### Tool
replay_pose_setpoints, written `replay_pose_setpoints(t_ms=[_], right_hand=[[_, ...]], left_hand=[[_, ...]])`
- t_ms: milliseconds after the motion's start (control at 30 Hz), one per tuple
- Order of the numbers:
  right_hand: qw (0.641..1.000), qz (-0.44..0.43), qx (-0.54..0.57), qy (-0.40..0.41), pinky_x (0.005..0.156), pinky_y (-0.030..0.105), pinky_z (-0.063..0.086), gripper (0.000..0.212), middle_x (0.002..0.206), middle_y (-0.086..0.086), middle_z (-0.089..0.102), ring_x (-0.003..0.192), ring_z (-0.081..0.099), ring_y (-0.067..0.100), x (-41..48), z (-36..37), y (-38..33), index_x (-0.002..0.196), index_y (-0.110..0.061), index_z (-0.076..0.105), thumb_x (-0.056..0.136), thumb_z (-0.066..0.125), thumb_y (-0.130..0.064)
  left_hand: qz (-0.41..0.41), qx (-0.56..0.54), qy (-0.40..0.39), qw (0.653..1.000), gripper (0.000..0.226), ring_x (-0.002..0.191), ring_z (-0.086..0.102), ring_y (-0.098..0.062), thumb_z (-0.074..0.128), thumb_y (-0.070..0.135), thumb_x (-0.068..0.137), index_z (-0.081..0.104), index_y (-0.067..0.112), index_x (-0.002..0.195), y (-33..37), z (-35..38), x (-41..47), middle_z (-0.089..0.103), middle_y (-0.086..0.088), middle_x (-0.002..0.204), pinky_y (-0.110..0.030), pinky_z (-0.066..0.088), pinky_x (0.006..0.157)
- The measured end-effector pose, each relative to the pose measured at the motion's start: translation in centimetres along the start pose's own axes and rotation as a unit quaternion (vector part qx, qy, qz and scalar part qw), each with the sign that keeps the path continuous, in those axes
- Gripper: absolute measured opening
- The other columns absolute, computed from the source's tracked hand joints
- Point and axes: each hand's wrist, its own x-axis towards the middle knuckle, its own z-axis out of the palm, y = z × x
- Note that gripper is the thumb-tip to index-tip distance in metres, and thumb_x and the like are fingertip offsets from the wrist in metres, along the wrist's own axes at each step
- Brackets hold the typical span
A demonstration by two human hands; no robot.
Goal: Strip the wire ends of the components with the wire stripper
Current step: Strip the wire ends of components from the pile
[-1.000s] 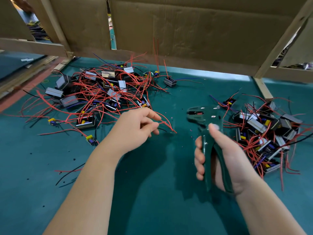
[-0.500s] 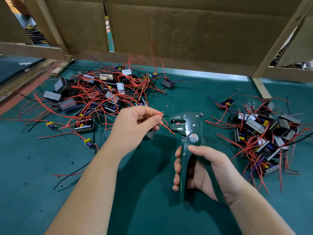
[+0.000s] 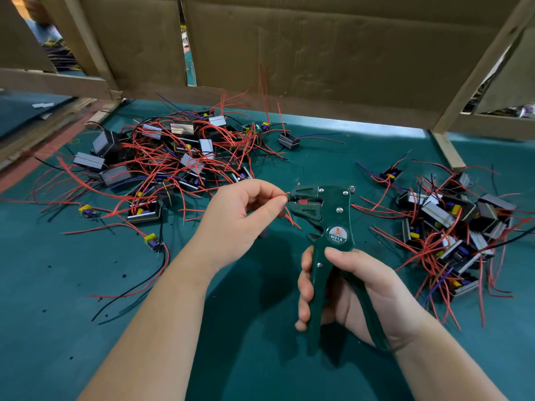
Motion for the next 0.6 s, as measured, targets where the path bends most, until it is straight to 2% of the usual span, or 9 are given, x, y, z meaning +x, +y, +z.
replay_pose_setpoints(t_ms=[333,433,533,600], right_hand=[[1.0,0.01,-0.002,0.019,0.062,0.047,0.054,0.048,0.071,0.019,0.057,0.058,0.059,0.032,0.0,0.0,-0.1,0.087,-0.007,0.064,0.066,0.082,-0.046],[1.0,0.011,-0.002,0.027,0.061,0.046,0.054,0.047,0.069,0.018,0.057,0.057,0.059,0.032,0.0,0.1,0.1,0.085,-0.008,0.064,0.067,0.08,-0.048],[0.994,0.007,-0.024,0.104,0.051,0.039,0.05,0.05,0.062,0.016,0.052,0.047,0.053,0.029,0.3,0.6,0.5,0.077,-0.01,0.061,0.071,0.07,-0.059],[0.982,0.006,-0.039,0.186,0.045,0.033,0.043,0.056,0.055,0.013,0.047,0.039,0.045,0.026,0.7,0.9,0.9,0.071,-0.012,0.057,0.067,0.072,-0.066]], left_hand=[[0.013,0.019,-0.003,1.0,0.019,0.051,0.053,0.002,0.061,0.007,0.092,0.066,0.023,0.082,0.4,0.1,-0.1,0.066,0.014,0.064,-0.016,0.044,0.047],[0.015,0.019,-0.004,1.0,0.014,0.052,0.053,0.002,0.063,0.014,0.09,0.066,0.024,0.082,0.4,0.1,-0.1,0.066,0.014,0.065,-0.016,0.043,0.047],[0.021,0.037,0.004,0.999,0.008,0.05,0.053,0.002,0.062,0.021,0.085,0.067,0.027,0.081,0.3,-0.1,0.0,0.068,0.014,0.066,-0.015,0.043,0.048],[0.018,0.085,0.012,0.996,0.018,0.051,0.055,0.0,0.065,0.015,0.088,0.067,0.03,0.078,-0.1,-0.1,0.1,0.07,0.014,0.069,-0.015,0.044,0.05]])
